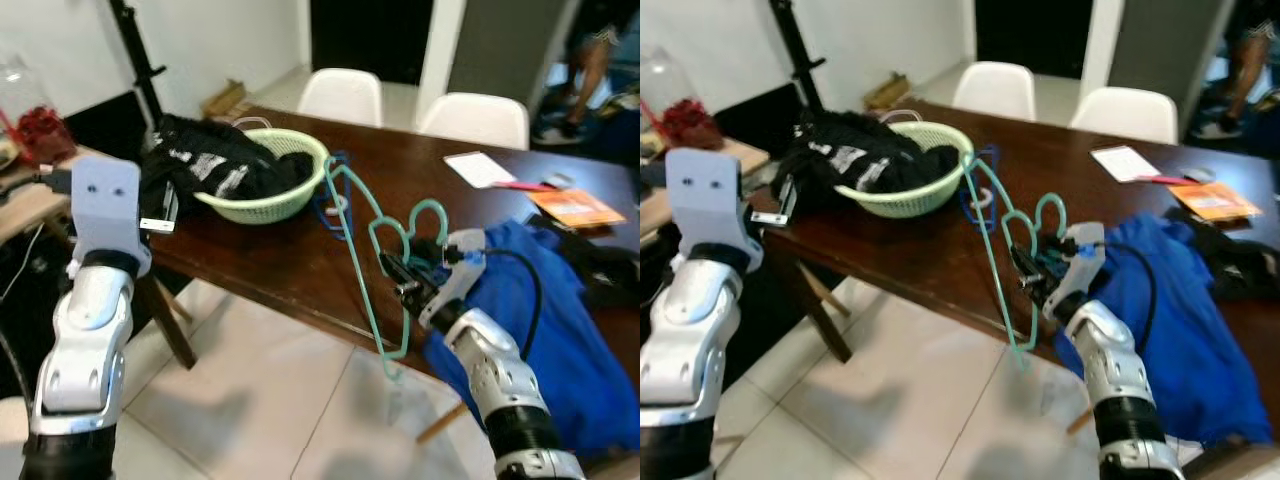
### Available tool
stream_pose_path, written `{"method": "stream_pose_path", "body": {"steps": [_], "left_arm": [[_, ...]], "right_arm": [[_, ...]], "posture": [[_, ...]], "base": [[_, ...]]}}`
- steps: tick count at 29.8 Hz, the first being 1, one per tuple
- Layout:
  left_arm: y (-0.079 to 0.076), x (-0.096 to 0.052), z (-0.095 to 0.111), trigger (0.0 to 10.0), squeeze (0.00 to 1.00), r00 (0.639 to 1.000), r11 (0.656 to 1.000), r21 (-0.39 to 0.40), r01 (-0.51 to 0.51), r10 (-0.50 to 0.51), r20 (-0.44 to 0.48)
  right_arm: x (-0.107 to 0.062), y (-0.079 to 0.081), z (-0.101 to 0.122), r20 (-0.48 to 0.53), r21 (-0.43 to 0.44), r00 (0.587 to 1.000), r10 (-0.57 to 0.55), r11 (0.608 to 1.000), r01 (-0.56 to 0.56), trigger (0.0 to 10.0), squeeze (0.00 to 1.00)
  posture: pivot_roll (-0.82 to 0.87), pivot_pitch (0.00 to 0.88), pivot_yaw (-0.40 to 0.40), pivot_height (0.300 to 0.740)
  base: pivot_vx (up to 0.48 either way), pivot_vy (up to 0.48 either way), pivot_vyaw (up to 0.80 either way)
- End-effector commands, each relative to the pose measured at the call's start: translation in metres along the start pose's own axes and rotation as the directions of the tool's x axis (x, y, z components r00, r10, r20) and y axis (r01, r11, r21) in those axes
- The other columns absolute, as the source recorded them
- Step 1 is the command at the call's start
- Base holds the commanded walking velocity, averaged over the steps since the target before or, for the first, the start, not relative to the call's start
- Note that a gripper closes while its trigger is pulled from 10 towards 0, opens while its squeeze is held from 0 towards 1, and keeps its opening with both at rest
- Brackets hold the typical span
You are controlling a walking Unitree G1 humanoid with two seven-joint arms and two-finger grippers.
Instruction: Hang hanger
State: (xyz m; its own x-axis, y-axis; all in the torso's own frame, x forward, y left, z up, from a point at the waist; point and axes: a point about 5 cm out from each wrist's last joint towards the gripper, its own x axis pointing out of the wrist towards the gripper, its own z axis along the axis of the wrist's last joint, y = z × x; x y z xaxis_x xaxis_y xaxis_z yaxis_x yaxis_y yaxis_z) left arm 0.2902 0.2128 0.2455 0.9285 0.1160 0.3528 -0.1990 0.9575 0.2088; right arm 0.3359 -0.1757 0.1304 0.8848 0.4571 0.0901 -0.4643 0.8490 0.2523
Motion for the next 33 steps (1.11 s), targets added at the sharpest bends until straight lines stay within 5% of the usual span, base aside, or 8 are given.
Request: {"method": "stream_pose_path", "body": {"steps": [1,16,29,33], "left_arm": [[0.000,0.003,0.005,10.0,0.00,1.000,1.000,-0.008,0.027,-0.027,0.011],[-0.003,0.018,0.033,10.0,0.00,0.979,0.980,-0.081,0.182,-0.174,0.103],[-0.009,0.017,0.020,10.0,0.00,0.978,0.967,-0.147,0.207,-0.204,0.039],[-0.015,0.009,0.002,10.0,0.00,0.988,0.978,-0.174,0.115,-0.130,-0.082]], "right_arm": [[-0.001,-0.001,-0.005,-0.014,0.029,1.000,-0.022,0.999,0.023,10.0,0.00],[-0.001,0.000,-0.006,-0.016,0.031,1.000,-0.019,0.999,0.020,10.0,0.00],[-0.001,-0.002,-0.009,-0.042,0.060,0.999,-0.030,0.998,0.032,10.0,0.00],[-0.002,-0.004,-0.009,-0.040,0.068,0.998,-0.053,0.996,0.055,10.0,0.00]], "posture": [[0.05,0.023,0.010,0.740],[0.05,0.022,0.011,0.740],[0.05,0.016,0.008,0.740],[0.05,0.014,0.006,0.740]], "base": [[0.454,0.000,0.00],[0.412,0.000,0.00],[0.152,0.000,-0.80],[0.000,0.000,-0.40]]}}
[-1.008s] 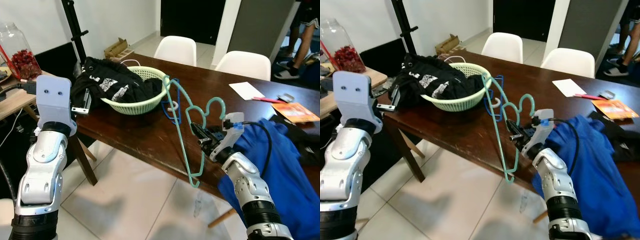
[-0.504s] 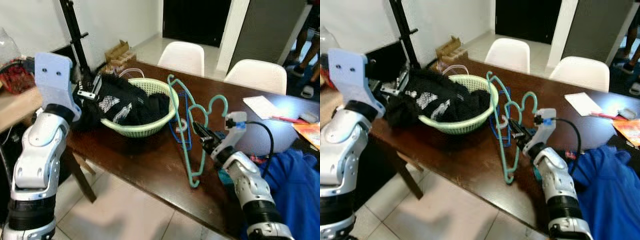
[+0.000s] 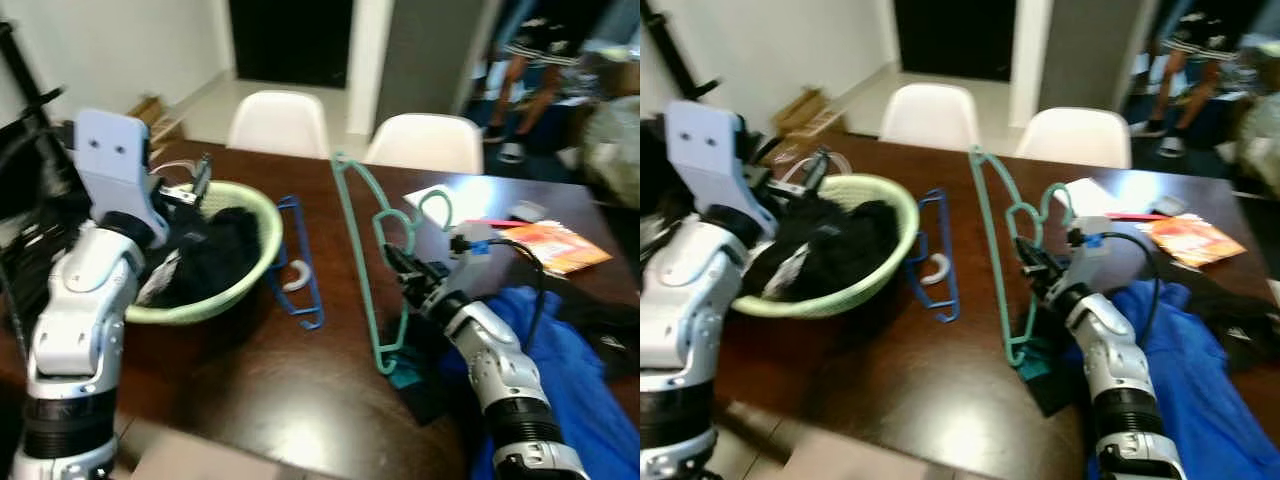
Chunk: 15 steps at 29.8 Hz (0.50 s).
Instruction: Hang hanger
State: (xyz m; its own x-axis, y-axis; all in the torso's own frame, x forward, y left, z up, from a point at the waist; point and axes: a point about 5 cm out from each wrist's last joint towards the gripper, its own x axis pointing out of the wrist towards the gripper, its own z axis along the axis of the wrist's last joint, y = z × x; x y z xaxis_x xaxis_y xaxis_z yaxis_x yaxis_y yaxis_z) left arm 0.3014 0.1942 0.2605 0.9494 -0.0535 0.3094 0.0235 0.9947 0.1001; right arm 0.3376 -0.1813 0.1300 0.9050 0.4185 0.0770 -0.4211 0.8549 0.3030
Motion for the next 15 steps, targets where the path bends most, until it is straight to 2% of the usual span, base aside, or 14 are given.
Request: {"method": "stream_pose_path", "body": {"steps": [1,4,6,7,8,15], "left_arm": [[0.003,-0.005,-0.013,10.0,0.00,0.996,0.998,0.004,-0.059,0.059,-0.071],[0.010,-0.016,-0.032,10.0,0.00,0.962,0.979,0.018,-0.202,0.202,-0.183],[0.012,-0.019,-0.035,10.0,0.00,0.951,0.972,0.024,-0.232,0.232,-0.204],[0.014,-0.024,-0.040,10.0,0.31,0.934,0.963,0.048,-0.265,0.269,-0.234],[0.016,-0.031,-0.046,10.0,1.00,0.913,0.951,0.060,-0.304,0.309,-0.266],[0.019,-0.040,-0.056,10.0,1.00,0.864,0.926,0.056,-0.372,0.368,-0.344]], "right_arm": [[-0.001,0.001,-0.010,-0.038,0.019,0.999,-0.009,1.000,0.010,10.0,0.00],[-0.002,0.001,-0.012,-0.052,0.007,0.999,-0.007,1.000,0.008,10.0,0.00],[-0.002,0.001,-0.012,-0.056,0.003,0.998,-0.005,1.000,0.005,10.0,0.00],[-0.002,0.001,-0.012,-0.060,0.000,0.998,-0.004,1.000,0.004,10.0,0.00],[-0.001,0.001,-0.012,-0.062,0.000,0.998,-0.003,1.000,0.003,10.0,0.00],[-0.001,0.001,-0.012,-0.068,0.000,0.998,-0.003,1.000,0.003,10.0,0.00]], "posture": [[0.05,0.014,0.006,0.740],[0.05,0.015,0.007,0.740],[0.05,0.015,0.007,0.740],[0.05,0.018,0.004,0.740],[0.05,0.020,0.004,0.740],[0.05,0.028,0.000,0.740]], "base": [[0.000,0.000,0.00],[0.000,0.000,0.00],[0.000,0.000,0.00],[0.000,0.000,0.00],[0.000,0.000,0.00],[0.000,0.000,0.00]]}}
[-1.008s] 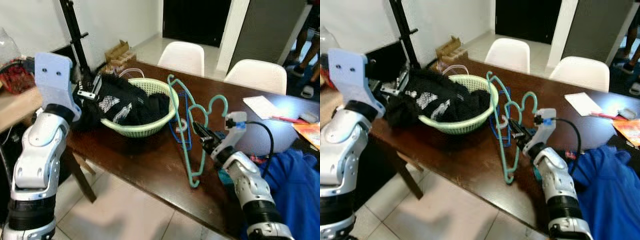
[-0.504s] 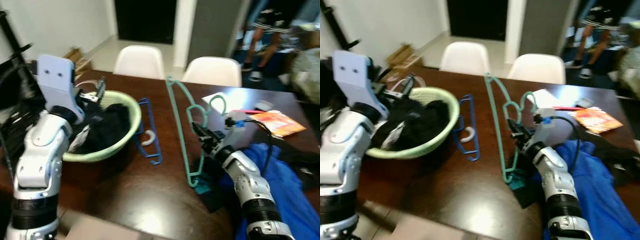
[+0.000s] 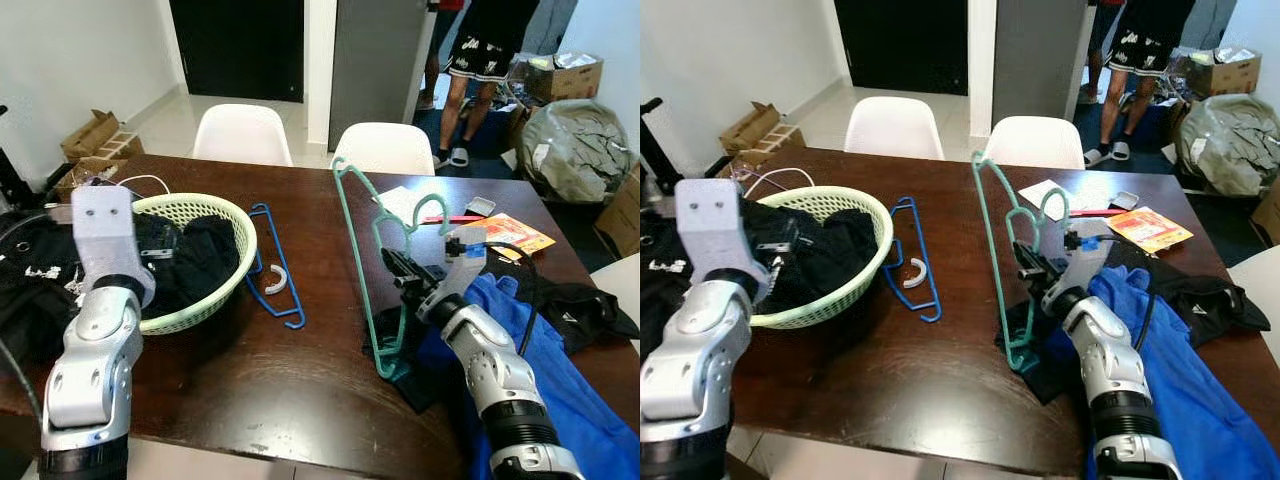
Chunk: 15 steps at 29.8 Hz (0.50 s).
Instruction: Hang hanger
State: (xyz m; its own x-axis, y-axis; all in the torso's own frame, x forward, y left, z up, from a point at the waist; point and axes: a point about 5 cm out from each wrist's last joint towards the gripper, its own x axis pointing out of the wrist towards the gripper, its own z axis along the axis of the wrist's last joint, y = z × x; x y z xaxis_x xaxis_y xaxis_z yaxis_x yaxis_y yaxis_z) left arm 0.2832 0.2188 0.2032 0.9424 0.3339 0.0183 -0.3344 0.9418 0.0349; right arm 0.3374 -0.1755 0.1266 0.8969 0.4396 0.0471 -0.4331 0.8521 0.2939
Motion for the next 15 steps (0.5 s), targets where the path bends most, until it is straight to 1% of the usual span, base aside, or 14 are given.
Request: {"method": "stream_pose_path", "body": {"steps": [1,2,3,4,6,8,9,11,12,14,15], "left_arm": [[0.003,-0.001,-0.012,10.0,0.55,0.997,1.000,-0.013,-0.029,0.027,-0.076],[0.004,-0.001,-0.015,10.0,0.55,0.994,0.999,-0.018,-0.038,0.036,-0.101],[0.004,-0.001,-0.015,10.0,0.55,0.994,0.999,-0.018,-0.038,0.036,-0.101],[0.005,0.000,-0.018,10.0,0.00,0.992,0.999,-0.011,-0.037,0.035,-0.118],[0.005,0.001,-0.020,10.0,0.00,0.992,0.999,-0.005,-0.034,0.033,-0.124],[0.007,0.009,-0.024,10.0,0.00,0.989,0.999,0.032,-0.027,0.031,-0.147],[0.007,0.009,-0.024,10.0,0.00,0.989,0.999,0.032,-0.027,0.031,-0.147],[0.009,0.020,-0.027,10.0,0.00,0.987,0.997,0.082,-0.007,0.020,-0.158],[0.009,0.020,-0.027,10.0,0.00,0.987,0.997,0.082,-0.007,0.020,-0.158],[0.010,0.025,-0.032,10.0,0.00,0.985,0.991,0.131,0.009,0.014,-0.174],[0.010,0.025,-0.032,10.0,0.00,0.985,0.991,0.131,0.009,0.014,-0.174]], "right_arm": [[-0.002,-0.002,-0.007,-0.035,0.007,0.999,-0.014,1.000,0.014,10.0,0.00],[-0.002,-0.002,-0.007,-0.037,0.006,0.999,-0.014,1.000,0.014,10.0,0.00],[-0.002,-0.002,-0.007,-0.037,0.006,0.999,-0.014,1.000,0.014,10.0,0.00],[-0.002,-0.002,-0.007,-0.039,0.003,0.999,-0.013,1.000,0.013,10.0,0.00],[-0.002,-0.002,-0.007,-0.040,0.001,0.999,-0.013,1.000,0.013,10.0,0.00],[-0.002,-0.003,-0.006,-0.041,-0.002,0.999,-0.017,1.000,0.017,10.0,0.00],[-0.002,-0.003,-0.006,-0.041,-0.002,0.999,-0.017,1.000,0.017,10.0,0.00],[-0.002,-0.003,-0.006,-0.040,-0.005,0.999,-0.019,1.000,0.018,10.0,0.00],[-0.002,-0.003,-0.006,-0.040,-0.005,0.999,-0.019,1.000,0.018,10.0,0.00],[-0.002,-0.003,-0.006,-0.042,-0.008,0.999,-0.020,1.000,0.019,10.0,0.00],[-0.002,-0.003,-0.006,-0.042,-0.008,0.999,-0.020,1.000,0.019,10.0,0.00]], "posture": [[0.05,0.030,0.000,0.740],[0.05,0.030,0.000,0.740],[0.05,0.030,0.000,0.740],[0.05,0.030,0.001,0.740],[0.05,0.030,0.001,0.740],[0.04,0.037,-0.001,0.740],[0.04,0.037,-0.001,0.740],[0.04,0.038,-0.001,0.740],[0.04,0.038,-0.001,0.740],[0.03,0.037,0.001,0.740],[0.03,0.037,0.001,0.740]], "base": [[0.000,0.000,0.00],[0.000,0.000,0.00],[0.000,0.000,0.00],[0.000,0.000,0.00],[0.000,0.000,0.00],[0.000,0.000,0.00],[0.000,0.000,0.00],[0.000,0.000,0.00],[0.000,0.000,0.00],[0.000,0.000,0.00],[0.000,0.000,0.00]]}}
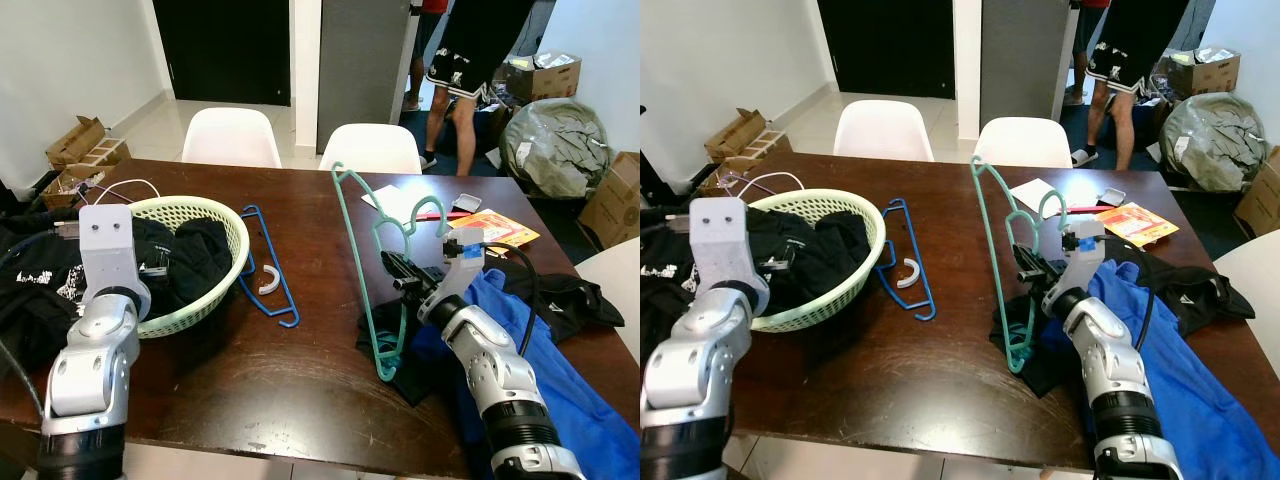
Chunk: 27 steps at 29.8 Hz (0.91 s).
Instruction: Hang hanger
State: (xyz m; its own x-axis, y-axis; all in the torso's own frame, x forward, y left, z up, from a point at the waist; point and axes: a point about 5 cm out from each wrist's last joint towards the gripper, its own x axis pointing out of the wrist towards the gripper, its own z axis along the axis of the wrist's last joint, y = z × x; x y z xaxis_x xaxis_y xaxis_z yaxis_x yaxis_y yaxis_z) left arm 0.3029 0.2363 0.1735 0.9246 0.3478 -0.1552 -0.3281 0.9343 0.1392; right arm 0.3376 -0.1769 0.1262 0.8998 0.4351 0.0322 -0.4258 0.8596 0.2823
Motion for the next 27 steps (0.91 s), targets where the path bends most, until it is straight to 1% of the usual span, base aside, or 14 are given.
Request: {"method": "stream_pose_path", "body": {"steps": [1,2,3,4,5,7,9,10,11,13,17,18,27], "left_arm": [[0.001,0.002,-0.001,10.0,0.00,1.000,1.000,0.027,-0.001,0.001,-0.001],[0.002,0.005,-0.005,10.0,0.00,1.000,0.999,0.049,0.001,0.000,-0.015],[0.002,0.005,-0.005,10.0,0.00,1.000,0.999,0.049,0.001,0.000,-0.015],[0.003,0.010,-0.008,10.0,0.00,0.999,0.998,0.062,0.003,-0.001,-0.032],[0.003,0.010,-0.008,10.0,0.00,0.999,0.998,0.062,0.003,-0.001,-0.032],[-0.001,0.018,-0.016,10.0,0.00,0.997,0.997,0.072,0.040,-0.034,-0.073],[-0.001,0.018,-0.016,10.0,0.00,0.997,0.997,0.072,0.040,-0.034,-0.073],[-0.004,0.019,-0.019,10.0,0.00,0.994,0.995,0.078,0.067,-0.059,-0.096],[-0.004,0.019,-0.019,10.0,0.00,0.994,0.995,0.078,0.067,-0.059,-0.096],[-0.015,0.019,-0.028,10.0,0.00,0.981,0.984,0.101,0.145,-0.129,-0.148],[-0.020,0.018,-0.032,10.0,0.00,0.974,0.976,0.130,0.176,-0.154,-0.165],[-0.019,0.018,-0.032,0.0,0.00,0.975,0.976,0.132,0.175,-0.154,-0.158],[-0.015,0.020,-0.027,0.0,0.00,0.982,0.979,0.131,0.157,-0.141,-0.127]], "right_arm": [[-0.002,-0.002,-0.006,-0.029,0.004,1.000,-0.010,1.000,0.010,10.0,0.00],[-0.002,-0.001,-0.006,-0.029,0.000,1.000,-0.011,1.000,0.011,10.0,0.00],[-0.002,-0.001,-0.006,-0.029,0.000,1.000,-0.011,1.000,0.011,10.0,0.00],[-0.002,-0.001,-0.006,-0.029,-0.008,1.000,-0.012,1.000,0.012,10.0,0.00],[-0.002,-0.001,-0.006,-0.029,-0.008,1.000,-0.012,1.000,0.012,10.0,0.00],[-0.002,-0.001,-0.006,-0.025,-0.011,0.999,-0.021,1.000,0.021,10.0,0.00],[-0.002,-0.001,-0.006,-0.025,-0.011,0.999,-0.021,1.000,0.021,10.0,0.00],[-0.003,-0.001,-0.006,-0.023,-0.012,0.999,-0.025,1.000,0.024,10.0,0.00],[-0.003,-0.001,-0.006,-0.023,-0.012,0.999,-0.025,1.000,0.024,10.0,0.00],[-0.004,-0.002,-0.006,-0.021,-0.014,0.999,-0.030,0.999,0.030,10.0,0.00],[-0.004,-0.003,-0.006,-0.024,-0.018,0.999,-0.031,0.999,0.031,10.0,0.00],[-0.003,-0.002,-0.006,-0.025,-0.018,0.999,-0.030,0.999,0.030,10.0,0.00],[-0.002,-0.002,-0.007,-0.025,-0.015,0.999,-0.030,0.999,0.030,10.0,0.00]], "posture": [[0.03,0.037,0.001,0.740],[0.02,0.029,0.010,0.740],[0.02,0.029,0.010,0.740],[0.02,0.027,0.014,0.740],[0.02,0.027,0.014,0.740],[0.02,0.034,0.021,0.740],[0.02,0.034,0.021,0.740],[0.01,0.036,0.021,0.740],[0.01,0.036,0.021,0.740],[0.02,0.036,0.020,0.740],[0.02,0.038,0.017,0.740],[0.02,0.037,0.016,0.740],[0.02,0.036,0.015,0.740]], "base": [[0.000,0.000,0.00],[0.000,0.000,0.00],[0.000,0.000,0.00],[0.000,0.000,0.00],[0.000,0.000,0.00],[0.000,0.000,0.00],[0.000,0.000,0.00],[0.000,0.000,0.00],[0.000,0.000,0.00],[0.000,0.000,0.00],[0.000,0.000,0.00],[0.000,0.000,0.00],[0.000,0.000,0.00]]}}
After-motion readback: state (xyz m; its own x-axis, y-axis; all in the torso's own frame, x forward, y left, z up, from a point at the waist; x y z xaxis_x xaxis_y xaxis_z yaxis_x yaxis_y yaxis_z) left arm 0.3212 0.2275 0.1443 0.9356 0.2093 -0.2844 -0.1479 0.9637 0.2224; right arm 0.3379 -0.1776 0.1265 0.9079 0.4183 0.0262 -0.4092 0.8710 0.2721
